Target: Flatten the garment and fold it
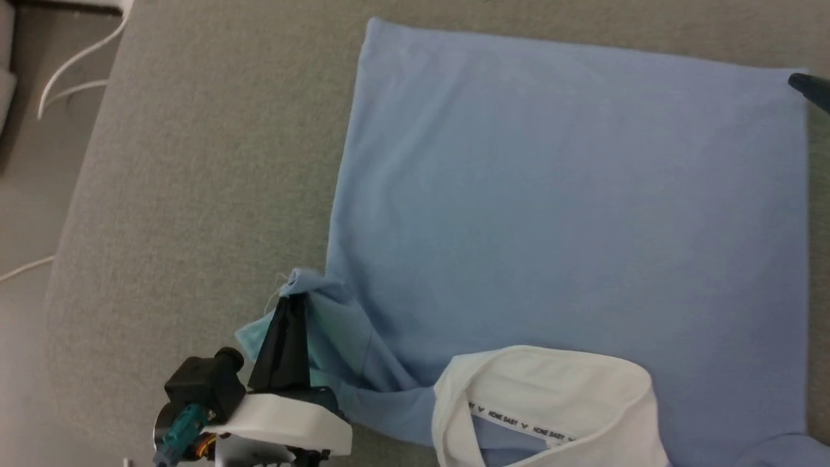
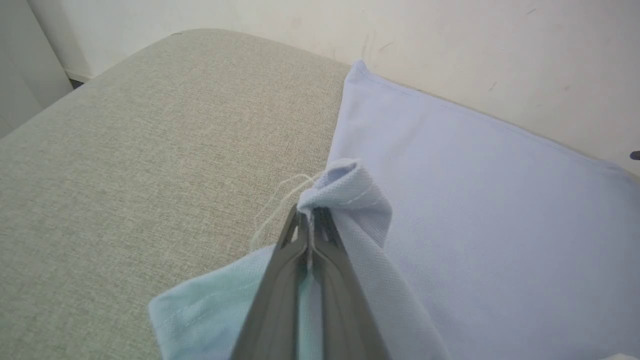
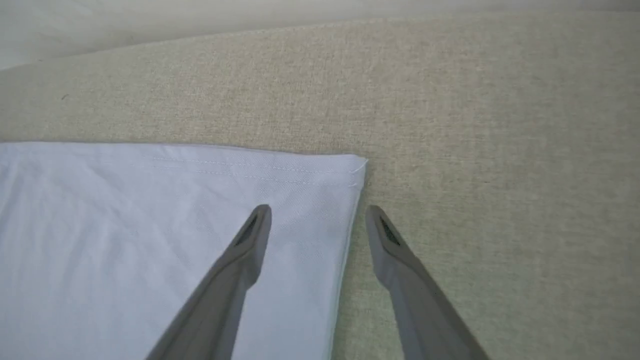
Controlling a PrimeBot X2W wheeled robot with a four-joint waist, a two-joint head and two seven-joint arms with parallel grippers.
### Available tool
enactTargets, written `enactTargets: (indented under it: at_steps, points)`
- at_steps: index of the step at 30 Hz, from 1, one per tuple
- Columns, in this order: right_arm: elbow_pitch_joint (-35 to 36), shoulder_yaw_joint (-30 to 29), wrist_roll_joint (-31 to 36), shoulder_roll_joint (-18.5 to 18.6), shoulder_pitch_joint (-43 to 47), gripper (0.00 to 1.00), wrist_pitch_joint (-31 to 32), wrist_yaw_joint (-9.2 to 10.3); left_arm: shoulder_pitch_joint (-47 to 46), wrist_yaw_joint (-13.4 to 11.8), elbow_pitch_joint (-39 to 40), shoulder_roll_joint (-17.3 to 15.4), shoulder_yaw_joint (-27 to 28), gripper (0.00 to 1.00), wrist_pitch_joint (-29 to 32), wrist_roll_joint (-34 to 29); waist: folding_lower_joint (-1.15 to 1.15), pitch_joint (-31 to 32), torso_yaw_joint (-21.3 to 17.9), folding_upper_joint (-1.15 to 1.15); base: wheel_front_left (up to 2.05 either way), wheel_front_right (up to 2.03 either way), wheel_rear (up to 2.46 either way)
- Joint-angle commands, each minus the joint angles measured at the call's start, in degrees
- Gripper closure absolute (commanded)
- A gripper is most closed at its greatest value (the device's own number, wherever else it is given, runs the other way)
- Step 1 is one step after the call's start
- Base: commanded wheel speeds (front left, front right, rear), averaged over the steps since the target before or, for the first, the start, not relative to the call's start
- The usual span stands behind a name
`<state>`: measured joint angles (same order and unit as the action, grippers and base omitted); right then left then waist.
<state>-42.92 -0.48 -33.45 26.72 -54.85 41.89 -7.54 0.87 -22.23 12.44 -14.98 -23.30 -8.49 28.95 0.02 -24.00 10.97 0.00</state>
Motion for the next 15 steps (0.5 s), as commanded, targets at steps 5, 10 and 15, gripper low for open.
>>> enactTargets:
  at_steps: [5, 10, 15]
  points:
    - [-5.3, 1.3, 1.0, 0.3, -4.1, 0.0, 4.8, 0.05, -1.5, 0.0, 1.8, 0.5, -0.8, 1.0, -1.3, -1.4, -0.02, -5.8, 4.7, 0.0, 0.0, 0.0, 0.0]
    - [-12.0, 0.8, 3.1, -0.3, -4.8, 0.38, 10.7, 0.05, -1.5, -0.4, 2.7, 0.5, -1.0, 1.0, -1.5, -1.9, -0.02, -6.3, 4.8, 0.0, 0.0, 0.0, 0.0]
    - [-16.8, -0.2, 5.4, -1.3, -5.7, 1.0, 15.2, 0.05, -1.6, -0.5, 2.3, 0.4, -0.8, 1.0, -1.6, -1.8, -0.02, -5.8, 4.7, 0.0, 0.0, 0.0, 0.0]
